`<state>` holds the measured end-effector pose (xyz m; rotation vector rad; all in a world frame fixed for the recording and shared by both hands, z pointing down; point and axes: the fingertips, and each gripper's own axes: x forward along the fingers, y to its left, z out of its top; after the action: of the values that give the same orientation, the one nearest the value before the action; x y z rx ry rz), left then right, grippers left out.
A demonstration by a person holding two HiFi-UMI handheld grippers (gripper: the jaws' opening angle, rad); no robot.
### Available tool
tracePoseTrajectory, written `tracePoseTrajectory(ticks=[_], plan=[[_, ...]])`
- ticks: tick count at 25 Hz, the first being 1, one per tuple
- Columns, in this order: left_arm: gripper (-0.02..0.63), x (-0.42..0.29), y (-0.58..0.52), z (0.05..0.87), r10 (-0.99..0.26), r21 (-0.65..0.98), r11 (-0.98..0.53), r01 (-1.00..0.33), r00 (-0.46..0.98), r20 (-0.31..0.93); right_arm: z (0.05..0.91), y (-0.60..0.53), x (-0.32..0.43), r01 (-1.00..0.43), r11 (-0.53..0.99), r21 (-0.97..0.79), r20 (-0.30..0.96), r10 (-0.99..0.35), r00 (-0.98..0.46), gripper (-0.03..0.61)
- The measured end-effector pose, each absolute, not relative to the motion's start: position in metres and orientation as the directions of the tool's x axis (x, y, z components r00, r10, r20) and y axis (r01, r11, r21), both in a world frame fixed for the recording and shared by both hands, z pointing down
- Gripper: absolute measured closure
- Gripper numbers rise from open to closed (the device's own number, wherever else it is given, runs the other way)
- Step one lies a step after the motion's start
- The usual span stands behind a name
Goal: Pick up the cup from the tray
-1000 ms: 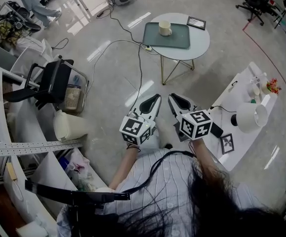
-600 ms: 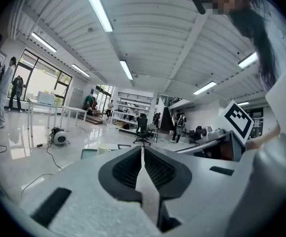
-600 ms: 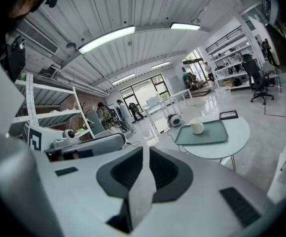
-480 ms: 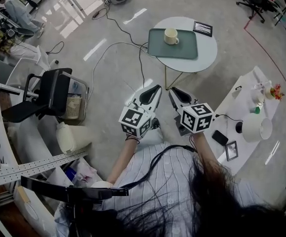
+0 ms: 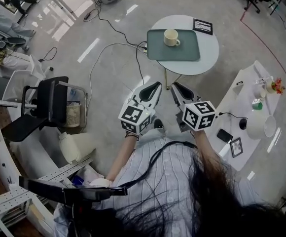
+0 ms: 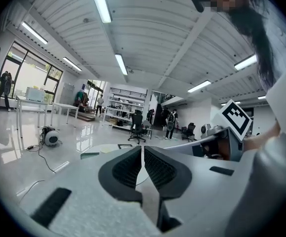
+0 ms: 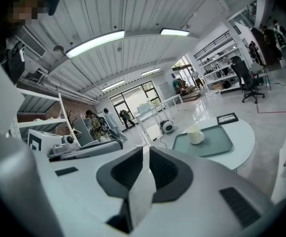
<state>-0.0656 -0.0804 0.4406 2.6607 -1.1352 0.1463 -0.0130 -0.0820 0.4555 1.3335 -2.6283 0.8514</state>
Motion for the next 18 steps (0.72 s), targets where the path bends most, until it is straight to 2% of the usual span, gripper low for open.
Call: tracePoseTrajectory(ticks=[10,18], plan=[[0.6,-0.068,-0.106,0.45,-0.678,0.215,-0.675,-0.706,0.708,0.194,0.462,-0.105,-0.011,-0.804,0.445,-0.394,0.351,-0.736,-0.579,0.523],[0.6,-0.092,-0.145,0.457,-0.727,0.244,-0.617,-0.748,0.661,0.186,0.471,-0.146,-0.026,-0.784,0.485,-0.387,0.363,-0.702,-0.613,0.523]])
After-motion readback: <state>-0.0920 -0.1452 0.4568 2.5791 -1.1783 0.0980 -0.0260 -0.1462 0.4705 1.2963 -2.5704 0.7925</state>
